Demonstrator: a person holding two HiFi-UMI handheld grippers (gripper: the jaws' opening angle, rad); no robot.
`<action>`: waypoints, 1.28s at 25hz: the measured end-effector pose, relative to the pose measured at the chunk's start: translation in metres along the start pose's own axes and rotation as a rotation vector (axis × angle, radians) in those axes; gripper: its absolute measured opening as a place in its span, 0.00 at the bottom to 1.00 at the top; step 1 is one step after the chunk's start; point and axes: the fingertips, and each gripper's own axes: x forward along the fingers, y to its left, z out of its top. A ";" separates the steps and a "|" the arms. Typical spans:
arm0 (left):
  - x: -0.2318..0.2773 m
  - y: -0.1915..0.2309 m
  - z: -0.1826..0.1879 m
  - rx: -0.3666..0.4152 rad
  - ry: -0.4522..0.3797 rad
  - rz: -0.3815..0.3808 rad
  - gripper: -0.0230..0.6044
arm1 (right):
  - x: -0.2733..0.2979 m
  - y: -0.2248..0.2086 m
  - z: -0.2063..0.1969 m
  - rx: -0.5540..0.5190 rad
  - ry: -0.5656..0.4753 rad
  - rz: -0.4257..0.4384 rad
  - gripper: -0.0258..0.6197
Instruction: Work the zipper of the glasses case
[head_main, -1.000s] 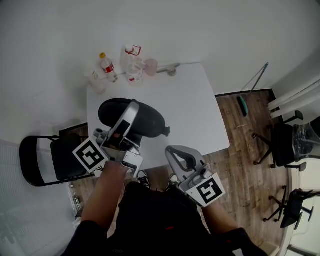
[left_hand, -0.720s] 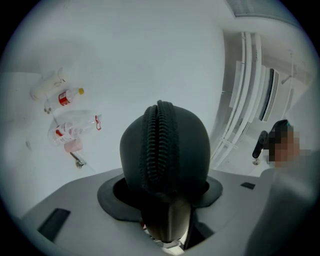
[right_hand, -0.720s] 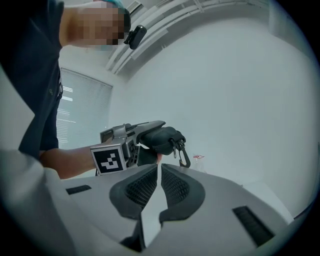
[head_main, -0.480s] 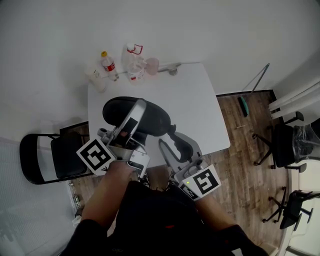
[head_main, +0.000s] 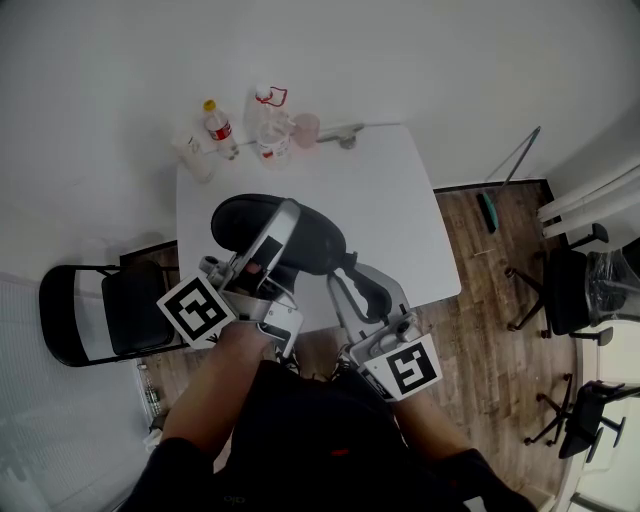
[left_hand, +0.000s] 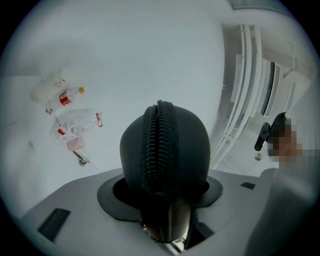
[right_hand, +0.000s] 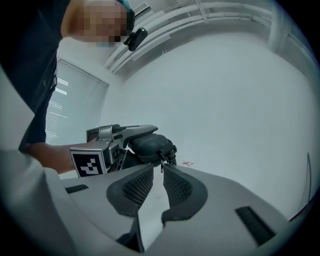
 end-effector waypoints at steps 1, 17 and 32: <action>0.001 0.000 -0.001 -0.003 0.006 -0.001 0.42 | -0.001 -0.002 0.001 -0.007 -0.004 -0.004 0.14; -0.003 -0.020 -0.016 0.187 0.101 -0.074 0.42 | -0.015 -0.011 0.008 -0.297 0.087 -0.026 0.07; -0.007 -0.025 -0.055 0.400 0.452 -0.184 0.42 | -0.016 -0.007 0.000 -0.582 0.151 0.063 0.07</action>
